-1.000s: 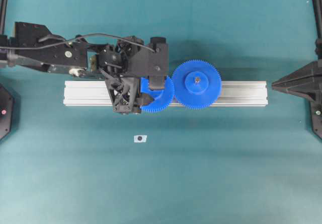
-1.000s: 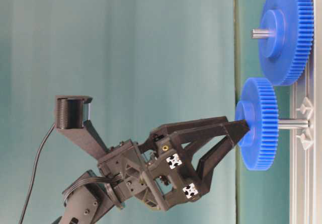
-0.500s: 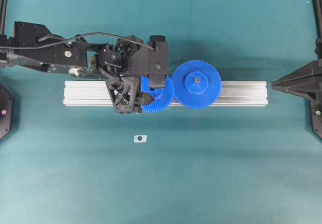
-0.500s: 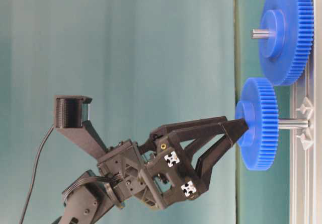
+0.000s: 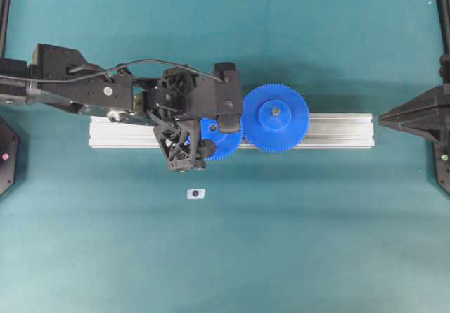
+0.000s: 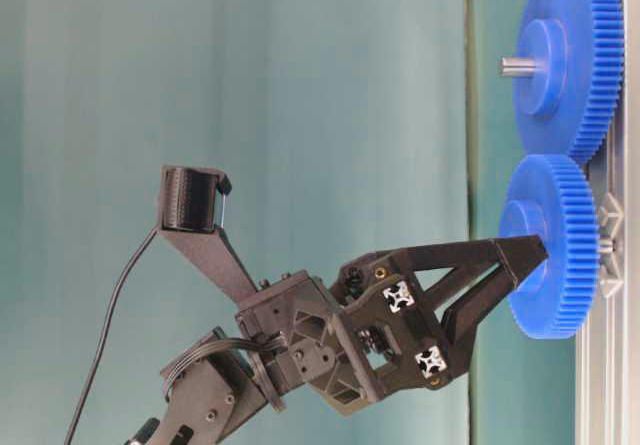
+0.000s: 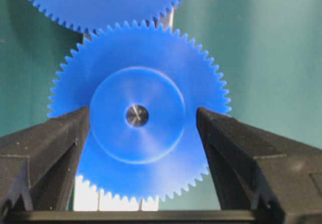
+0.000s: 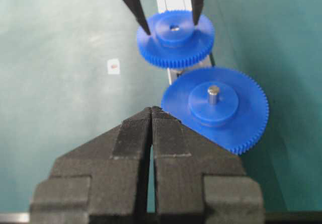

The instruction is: Find the location of the shaft and insert the small gear.

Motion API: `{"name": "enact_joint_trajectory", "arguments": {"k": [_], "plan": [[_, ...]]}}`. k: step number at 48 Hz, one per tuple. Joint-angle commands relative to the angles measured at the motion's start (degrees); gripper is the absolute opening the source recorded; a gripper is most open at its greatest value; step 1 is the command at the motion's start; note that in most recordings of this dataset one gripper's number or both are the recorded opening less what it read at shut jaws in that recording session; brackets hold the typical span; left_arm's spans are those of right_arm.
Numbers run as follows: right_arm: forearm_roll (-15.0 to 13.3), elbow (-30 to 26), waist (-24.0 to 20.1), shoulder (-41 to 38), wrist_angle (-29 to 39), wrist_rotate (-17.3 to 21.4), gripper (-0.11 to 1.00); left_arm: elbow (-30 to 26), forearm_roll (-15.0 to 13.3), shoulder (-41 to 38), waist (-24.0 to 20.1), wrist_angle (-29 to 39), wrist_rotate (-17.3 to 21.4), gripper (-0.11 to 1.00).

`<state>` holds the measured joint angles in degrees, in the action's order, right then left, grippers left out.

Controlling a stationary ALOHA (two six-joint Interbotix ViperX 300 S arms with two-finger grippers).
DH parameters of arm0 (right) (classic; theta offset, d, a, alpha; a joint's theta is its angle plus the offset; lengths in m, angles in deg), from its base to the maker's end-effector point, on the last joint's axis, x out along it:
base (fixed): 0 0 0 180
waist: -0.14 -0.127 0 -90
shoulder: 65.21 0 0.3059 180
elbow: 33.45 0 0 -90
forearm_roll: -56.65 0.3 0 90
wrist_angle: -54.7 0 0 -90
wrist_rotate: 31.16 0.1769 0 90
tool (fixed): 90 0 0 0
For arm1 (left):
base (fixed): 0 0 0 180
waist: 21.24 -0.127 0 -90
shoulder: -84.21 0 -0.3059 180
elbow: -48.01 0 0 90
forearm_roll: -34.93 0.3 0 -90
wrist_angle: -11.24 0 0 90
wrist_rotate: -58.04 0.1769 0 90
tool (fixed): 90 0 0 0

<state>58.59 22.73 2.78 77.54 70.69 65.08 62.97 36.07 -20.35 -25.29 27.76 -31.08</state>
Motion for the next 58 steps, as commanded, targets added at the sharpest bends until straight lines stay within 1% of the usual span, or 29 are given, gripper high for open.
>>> {"name": "enact_joint_trajectory", "arguments": {"k": [1,7,14,20,26,30,36,42,49,53,58], "plan": [[0.0,-0.62,0.18,-0.35,-0.53,0.53,0.02,-1.58,0.09,2.55,0.09,-0.44,0.09,0.84],[0.0,-0.53,0.18,-0.44,-0.53,0.53,0.02,-1.41,0.09,3.25,-0.26,-0.44,0.0,0.84],[0.0,-0.18,0.18,-0.35,-0.88,0.53,0.02,-0.09,0.09,1.67,-0.18,-0.53,-0.44,0.84],[0.0,-0.26,0.18,-0.35,-1.32,0.53,0.02,-0.7,0.09,1.58,-0.09,-0.44,-0.44,0.84],[0.0,-0.26,0.18,-0.35,-1.32,0.53,0.02,-1.49,0.09,3.69,-0.09,-0.44,-0.44,0.84],[0.0,-0.26,0.18,-0.35,-1.32,0.53,0.02,-1.23,0.09,6.59,-0.18,-0.44,-0.62,0.84],[0.0,-0.18,0.18,-0.44,-1.32,0.53,0.02,1.14,0.09,10.28,-0.35,-0.44,-0.97,0.84],[0.0,-0.18,0.18,-0.35,-1.32,0.53,0.02,5.01,0.09,12.04,-0.53,-1.23,-2.29,0.84],[0.0,0.0,0.18,-0.35,-1.41,0.53,0.02,8.0,0.09,11.78,-0.53,-5.89,-4.31,0.84],[0.0,0.0,0.18,-0.35,-1.41,0.53,0.02,8.44,0.09,10.99,-0.53,-7.91,-5.01,0.84],[0.09,-0.09,0.18,-0.35,-1.41,0.53,0.02,8.35,0.09,9.84,-0.53,-8.88,-5.36,0.84]]}}
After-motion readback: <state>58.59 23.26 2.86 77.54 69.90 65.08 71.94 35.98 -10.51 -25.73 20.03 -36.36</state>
